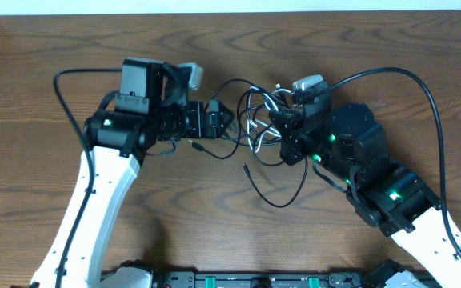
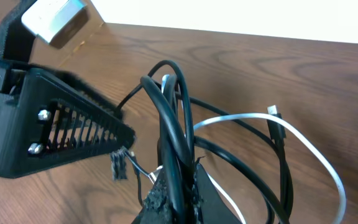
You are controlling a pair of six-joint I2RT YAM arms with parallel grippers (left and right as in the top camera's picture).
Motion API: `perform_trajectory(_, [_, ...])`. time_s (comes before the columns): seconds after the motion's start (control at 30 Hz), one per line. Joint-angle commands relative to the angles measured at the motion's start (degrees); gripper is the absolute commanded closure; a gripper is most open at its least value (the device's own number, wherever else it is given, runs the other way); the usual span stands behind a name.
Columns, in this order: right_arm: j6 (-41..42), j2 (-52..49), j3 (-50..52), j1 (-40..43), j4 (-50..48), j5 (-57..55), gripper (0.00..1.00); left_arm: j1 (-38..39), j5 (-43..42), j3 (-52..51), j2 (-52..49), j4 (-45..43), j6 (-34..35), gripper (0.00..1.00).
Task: Untangle cables
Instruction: 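Grasp a cable from the bundle with the left gripper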
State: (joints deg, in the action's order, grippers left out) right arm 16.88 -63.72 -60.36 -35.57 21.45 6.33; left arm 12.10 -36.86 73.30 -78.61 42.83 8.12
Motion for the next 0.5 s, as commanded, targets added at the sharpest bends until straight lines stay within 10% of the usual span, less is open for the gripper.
perform_trajectory(0.0, [-1.14,0.09,-0.98,0.39,-0.39,1.6,0.99,-0.17,-16.7,0.04,-0.66,-2.67,-8.37,0.02])
perform_trajectory(0.47, [-1.09,0.09,-0.98,0.39,-0.96,7.13,0.99,-0.13,-23.58,0.04,-0.74,-3.34,-16.94,0.02])
